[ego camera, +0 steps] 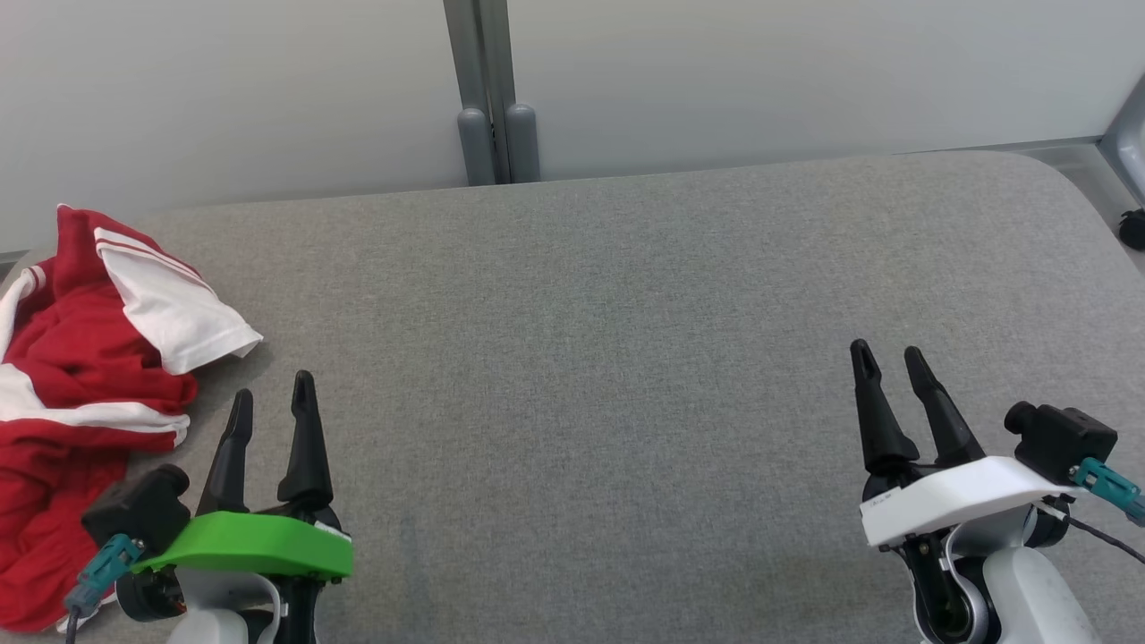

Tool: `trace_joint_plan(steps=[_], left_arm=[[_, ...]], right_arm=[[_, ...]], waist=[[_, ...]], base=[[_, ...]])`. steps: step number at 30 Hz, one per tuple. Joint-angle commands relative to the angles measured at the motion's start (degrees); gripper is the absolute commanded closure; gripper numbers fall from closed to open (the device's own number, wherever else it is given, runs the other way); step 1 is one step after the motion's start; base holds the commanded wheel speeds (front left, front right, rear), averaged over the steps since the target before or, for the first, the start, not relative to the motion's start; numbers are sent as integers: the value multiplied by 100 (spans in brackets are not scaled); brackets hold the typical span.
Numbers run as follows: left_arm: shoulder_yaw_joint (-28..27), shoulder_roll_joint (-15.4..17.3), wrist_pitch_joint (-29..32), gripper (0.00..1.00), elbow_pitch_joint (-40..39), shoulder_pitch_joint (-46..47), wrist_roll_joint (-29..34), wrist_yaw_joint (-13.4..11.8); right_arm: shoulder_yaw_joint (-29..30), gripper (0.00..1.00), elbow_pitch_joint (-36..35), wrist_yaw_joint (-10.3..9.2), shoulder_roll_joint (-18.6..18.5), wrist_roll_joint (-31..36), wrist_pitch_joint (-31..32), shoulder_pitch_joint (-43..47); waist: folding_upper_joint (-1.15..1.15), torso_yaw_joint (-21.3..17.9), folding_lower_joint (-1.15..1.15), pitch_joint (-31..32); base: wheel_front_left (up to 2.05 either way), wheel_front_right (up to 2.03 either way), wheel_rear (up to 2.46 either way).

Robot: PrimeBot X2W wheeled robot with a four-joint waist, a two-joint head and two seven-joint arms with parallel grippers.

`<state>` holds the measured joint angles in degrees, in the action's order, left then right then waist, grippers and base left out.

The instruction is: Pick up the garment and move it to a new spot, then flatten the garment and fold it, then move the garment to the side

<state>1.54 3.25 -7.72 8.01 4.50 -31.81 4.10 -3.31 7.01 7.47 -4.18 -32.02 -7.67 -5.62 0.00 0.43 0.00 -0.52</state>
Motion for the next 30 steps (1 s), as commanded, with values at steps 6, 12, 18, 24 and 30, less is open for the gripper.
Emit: trace_joint_plan(steps=[6,12,18,24,30], left_arm=[[7,55,-130,0,1,78,399,50],[17,37,-214,0,20,83,734,77],[9,19,-299,0,2,77,1047,88],[-12,7,-371,0,-16,61,1375,105],[-44,-5,-449,0,-30,45,1651,121]], right_arm=[[-108,0,-9,2,-54,424,-135,-110],[-172,0,22,2,-81,737,-222,-91],[-194,0,10,2,-66,983,-301,-103],[-184,0,38,3,-63,1233,-375,-113],[-224,0,52,3,-56,1504,-455,-148]], waist=[[0,-8,0,10],[0,1,0,18],[0,2,0,20],[0,-1,0,17],[0,-20,0,23]], base=[[0,0,0],[0,0,0],[0,0,0],[0,0,0],[0,0,0]])
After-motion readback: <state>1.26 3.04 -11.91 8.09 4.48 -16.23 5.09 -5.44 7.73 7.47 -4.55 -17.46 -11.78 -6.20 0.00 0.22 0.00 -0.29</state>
